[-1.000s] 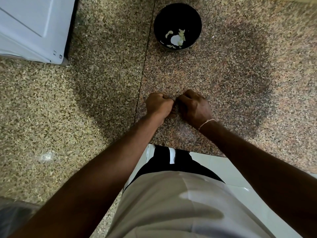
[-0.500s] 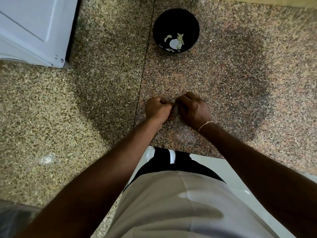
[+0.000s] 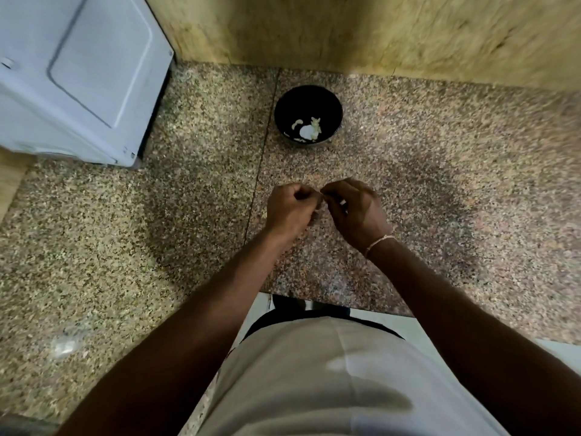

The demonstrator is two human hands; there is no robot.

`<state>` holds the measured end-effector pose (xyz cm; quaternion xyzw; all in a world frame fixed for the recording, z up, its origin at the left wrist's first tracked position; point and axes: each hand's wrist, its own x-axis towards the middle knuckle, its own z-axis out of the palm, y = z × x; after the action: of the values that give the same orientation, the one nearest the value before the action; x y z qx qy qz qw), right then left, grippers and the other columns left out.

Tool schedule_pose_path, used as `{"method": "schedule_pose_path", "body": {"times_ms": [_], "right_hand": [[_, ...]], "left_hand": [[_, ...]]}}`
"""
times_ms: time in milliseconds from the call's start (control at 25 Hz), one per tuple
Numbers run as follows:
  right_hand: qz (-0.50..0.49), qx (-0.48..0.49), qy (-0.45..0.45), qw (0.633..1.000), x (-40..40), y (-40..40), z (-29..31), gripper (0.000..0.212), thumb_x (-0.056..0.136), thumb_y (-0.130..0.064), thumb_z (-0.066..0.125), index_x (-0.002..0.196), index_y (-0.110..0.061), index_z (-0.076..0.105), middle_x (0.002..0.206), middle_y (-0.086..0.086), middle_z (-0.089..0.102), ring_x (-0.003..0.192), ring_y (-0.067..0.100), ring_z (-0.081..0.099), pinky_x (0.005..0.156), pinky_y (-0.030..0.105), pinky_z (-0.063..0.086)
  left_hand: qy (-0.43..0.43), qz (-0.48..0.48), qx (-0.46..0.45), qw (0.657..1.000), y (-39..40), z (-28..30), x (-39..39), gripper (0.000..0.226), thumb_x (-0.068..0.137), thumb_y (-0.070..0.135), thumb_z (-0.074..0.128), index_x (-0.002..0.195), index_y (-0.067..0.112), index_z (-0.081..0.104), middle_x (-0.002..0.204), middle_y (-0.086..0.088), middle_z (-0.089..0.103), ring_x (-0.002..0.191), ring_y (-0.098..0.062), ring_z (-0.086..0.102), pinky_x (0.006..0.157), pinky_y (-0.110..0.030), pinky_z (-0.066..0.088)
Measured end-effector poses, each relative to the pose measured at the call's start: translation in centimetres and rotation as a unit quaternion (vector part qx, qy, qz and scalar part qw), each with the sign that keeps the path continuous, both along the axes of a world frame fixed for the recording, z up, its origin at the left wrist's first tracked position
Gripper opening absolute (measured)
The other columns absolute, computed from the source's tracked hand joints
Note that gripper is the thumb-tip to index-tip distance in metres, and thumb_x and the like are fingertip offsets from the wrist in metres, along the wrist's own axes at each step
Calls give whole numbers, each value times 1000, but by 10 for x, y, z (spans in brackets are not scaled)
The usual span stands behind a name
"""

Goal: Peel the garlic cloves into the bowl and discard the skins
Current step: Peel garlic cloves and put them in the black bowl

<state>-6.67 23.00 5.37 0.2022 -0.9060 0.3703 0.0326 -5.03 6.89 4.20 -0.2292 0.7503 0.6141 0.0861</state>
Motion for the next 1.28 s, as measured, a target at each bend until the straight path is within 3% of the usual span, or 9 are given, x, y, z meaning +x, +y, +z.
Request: {"method": "schedule_pose_path", "body": {"times_ms": [120, 360, 600, 720, 1040, 1280], "right_hand": [[-14, -30, 42, 999, -9, 5, 36, 16, 100, -17, 64, 110, -12, 75, 99, 3, 71, 85, 18, 67, 72, 40, 58], [-51, -124, 69, 989, -20, 12, 108, 13, 98, -16, 69, 107, -12, 77, 100, 1, 75, 86, 11, 70, 75, 29, 59], [-89, -196, 73, 974, -9, 17, 144, 11, 95, -15, 73, 105, -19, 78, 94, -11, 76, 85, 1, 72, 74, 27, 60], [-94, -238, 43, 966, -10, 23, 156, 10, 95, -17, 74, 104, -20, 77, 90, -14, 75, 81, 0, 72, 70, 21, 57], [-90, -311, 12, 946, -14, 35, 168, 12, 93, -7, 75, 104, -11, 78, 89, -4, 78, 76, 5, 71, 70, 22, 55], [-82, -345, -10, 935, -13, 38, 168, 13, 94, -7, 73, 106, -12, 76, 88, 3, 78, 76, 26, 73, 72, 40, 63]], "left_hand": [[75, -7, 7, 997, 3, 37, -15, 17, 93, 17, 75, 76, 14, 76, 67, -9, 73, 56, -21, 69, 54, -40, 60], [193, -20, 9, 981, 11, 116, -27, 21, 91, 24, 75, 84, 4, 76, 70, -10, 75, 60, -20, 73, 58, -36, 63], [250, -35, 11, 968, 19, 167, -25, 17, 90, 15, 76, 74, 10, 78, 65, -11, 73, 57, -25, 71, 56, -37, 62], [261, -49, 24, 964, 24, 185, -26, 17, 88, 17, 76, 71, 15, 79, 64, -11, 73, 56, -25, 71, 55, -38, 62], [237, -76, 73, 966, 32, 198, -36, 18, 81, 29, 79, 77, 12, 80, 73, -15, 76, 61, -24, 73, 60, -31, 57], [229, -78, 107, 964, 34, 202, -32, 13, 86, 19, 77, 77, 10, 80, 73, -17, 75, 61, -23, 72, 57, -30, 58]]}}
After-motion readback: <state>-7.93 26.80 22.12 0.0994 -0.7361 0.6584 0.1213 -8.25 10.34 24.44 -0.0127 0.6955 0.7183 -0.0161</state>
